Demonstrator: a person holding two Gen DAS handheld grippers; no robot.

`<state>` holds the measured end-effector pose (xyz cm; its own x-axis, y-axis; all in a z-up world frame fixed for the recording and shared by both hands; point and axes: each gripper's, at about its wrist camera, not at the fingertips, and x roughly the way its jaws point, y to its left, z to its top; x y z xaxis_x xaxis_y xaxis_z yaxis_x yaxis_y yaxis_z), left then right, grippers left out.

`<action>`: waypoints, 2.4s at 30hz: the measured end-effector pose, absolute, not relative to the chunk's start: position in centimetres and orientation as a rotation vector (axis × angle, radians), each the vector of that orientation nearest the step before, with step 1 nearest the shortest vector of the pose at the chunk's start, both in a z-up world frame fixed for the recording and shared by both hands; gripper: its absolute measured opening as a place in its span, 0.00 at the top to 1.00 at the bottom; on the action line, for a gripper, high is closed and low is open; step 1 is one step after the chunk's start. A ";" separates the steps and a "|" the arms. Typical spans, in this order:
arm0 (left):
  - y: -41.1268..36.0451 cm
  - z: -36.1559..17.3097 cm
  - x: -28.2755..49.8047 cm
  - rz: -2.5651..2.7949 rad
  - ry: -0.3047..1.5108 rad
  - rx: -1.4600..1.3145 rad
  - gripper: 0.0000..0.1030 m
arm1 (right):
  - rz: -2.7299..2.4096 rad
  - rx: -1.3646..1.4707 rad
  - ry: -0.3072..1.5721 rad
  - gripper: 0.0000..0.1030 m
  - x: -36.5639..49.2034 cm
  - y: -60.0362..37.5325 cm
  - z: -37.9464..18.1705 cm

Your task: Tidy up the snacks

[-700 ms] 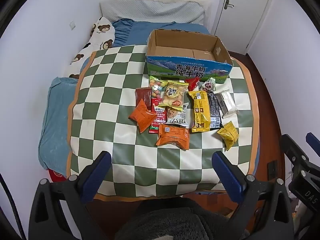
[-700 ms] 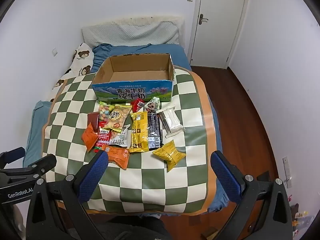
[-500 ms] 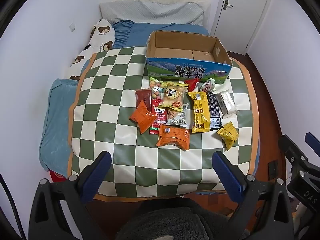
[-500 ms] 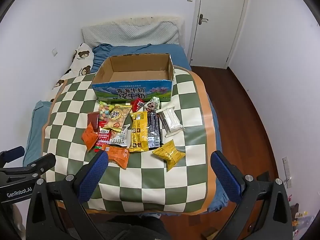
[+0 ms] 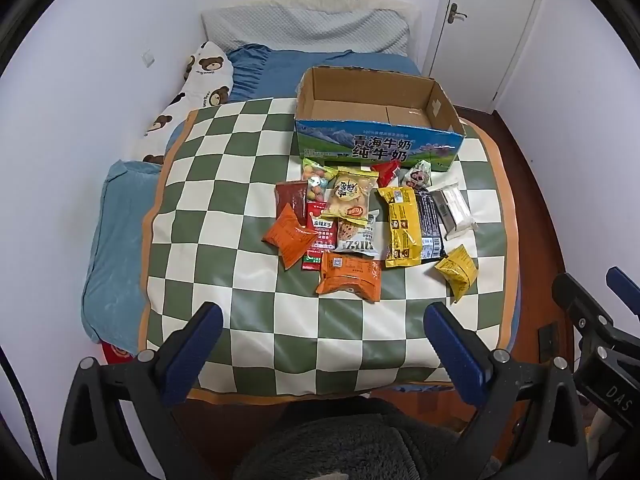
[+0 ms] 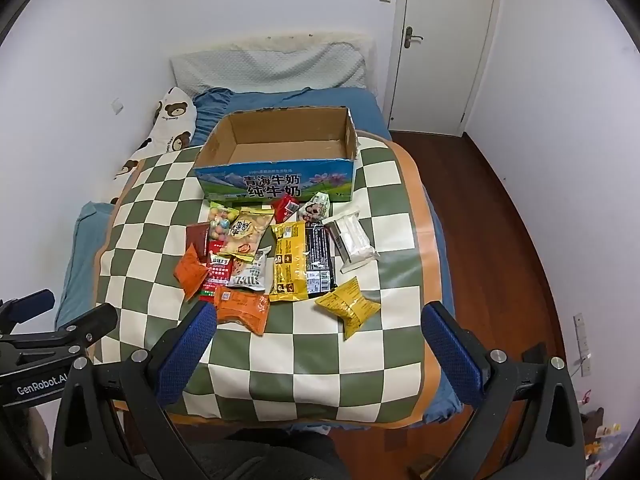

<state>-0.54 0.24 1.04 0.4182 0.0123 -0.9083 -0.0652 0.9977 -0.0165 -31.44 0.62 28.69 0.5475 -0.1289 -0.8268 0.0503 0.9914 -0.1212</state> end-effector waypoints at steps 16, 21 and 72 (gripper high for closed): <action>0.1 1.3 -0.5 0.046 1.133 -0.044 0.00 | -0.124 -0.082 0.975 0.00 -31.8 0.6 29.1; -0.1 1.6 -0.4 0.048 1.127 -0.039 0.00 | -0.126 -0.073 0.971 0.00 -31.9 0.5 29.2; -0.4 2.1 -0.7 0.044 1.110 -0.039 0.00 | -0.112 -0.048 0.957 0.00 -31.7 0.9 29.7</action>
<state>-0.68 -0.40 2.05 0.4437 0.0161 -0.8960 -0.0547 0.9985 -0.0091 -31.72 0.88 29.72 0.5710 -0.1166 -0.8126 0.0745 0.9931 -0.0902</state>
